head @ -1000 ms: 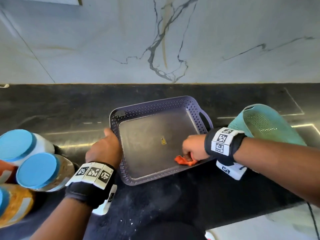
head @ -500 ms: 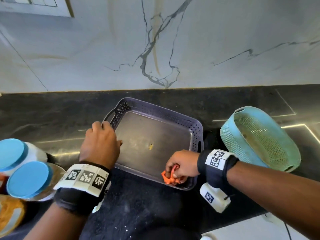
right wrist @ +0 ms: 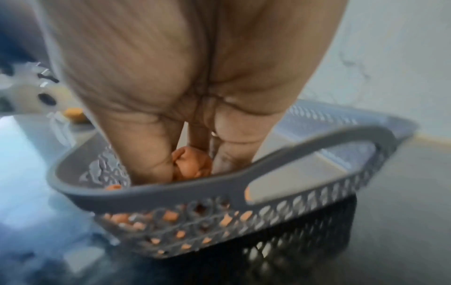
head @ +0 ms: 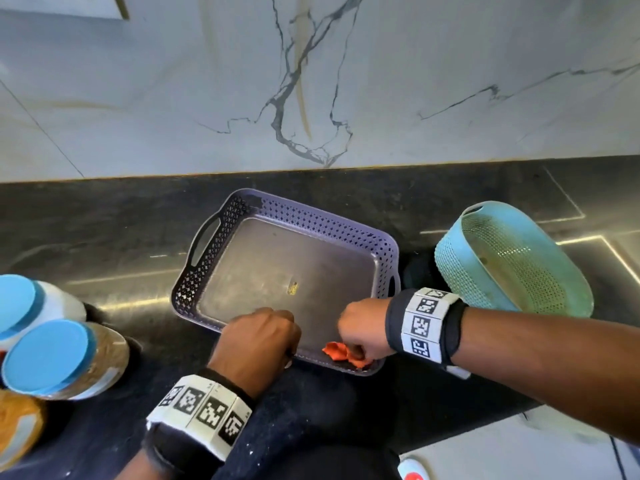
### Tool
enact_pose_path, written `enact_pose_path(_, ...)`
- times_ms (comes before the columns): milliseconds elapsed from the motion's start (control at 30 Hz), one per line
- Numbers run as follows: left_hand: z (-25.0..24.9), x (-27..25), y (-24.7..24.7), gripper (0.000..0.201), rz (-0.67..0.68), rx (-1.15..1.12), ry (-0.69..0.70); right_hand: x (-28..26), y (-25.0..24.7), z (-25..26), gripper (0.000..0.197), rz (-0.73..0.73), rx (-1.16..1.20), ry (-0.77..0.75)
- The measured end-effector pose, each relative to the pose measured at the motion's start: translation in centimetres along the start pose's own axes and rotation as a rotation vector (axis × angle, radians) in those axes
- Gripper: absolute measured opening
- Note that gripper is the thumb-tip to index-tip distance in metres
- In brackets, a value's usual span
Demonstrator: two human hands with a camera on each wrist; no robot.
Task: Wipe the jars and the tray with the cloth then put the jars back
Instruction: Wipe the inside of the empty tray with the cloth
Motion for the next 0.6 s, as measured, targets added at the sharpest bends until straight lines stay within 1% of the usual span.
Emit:
enact_pose_path(33,-0.1,0.0,0.0,0.002,0.009,0.005,0.006,0.0,-0.5,-0.3,0.016,0.011,-0.056,0.018)
enact_pose_path(100,-0.1,0.0,0.2,0.010,-0.005,0.030,0.025,0.3,-1.4,-1.6,0.018,0.001,-0.126,0.070)
enact_pose_path(200,-0.3,-0.1,0.1,0.005,-0.011,0.040,0.088,0.9,-2.9,-5.6,0.026,-0.074,-0.221,0.172)
enact_pose_path(267,-0.3,-0.1,0.3,0.007,0.001,0.055,0.110,1.2,-3.9,-8.0,0.031,-0.135,-0.273,0.239)
enact_pose_path(300,-0.3,0.0,0.2,0.007,0.001,0.054,0.112,1.6,-4.3,-8.7,0.031,-0.162,-0.306,0.247)
enact_pose_path(400,-0.4,0.0,0.1,0.009,0.009,0.013,0.087,2.6,-4.7,-9.0,0.035,-0.155,-0.323,0.269)
enact_pose_path(433,-0.4,0.0,0.0,0.011,0.009,0.003,0.080,2.9,-4.7,-8.8,0.035,-0.145,-0.309,0.295)
enact_pose_path(500,-0.7,-0.2,0.0,0.010,-0.006,-0.001,0.071,3.3,-5.0,-8.6,0.032,-0.164,-0.197,0.370)
enact_pose_path(600,-1.0,-0.3,-0.1,0.010,-0.026,0.008,0.044,3.8,-5.1,-8.6,0.027,-0.255,0.078,0.532)
Point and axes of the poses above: each hand's wrist, its own x-axis towards the middle knuckle, its own y-axis out of the palm, z = x × y, the point moved 2 cm from there along x, towards the middle knuckle, and after that the axes turned 1 degree about x, right-handed, at the moved point
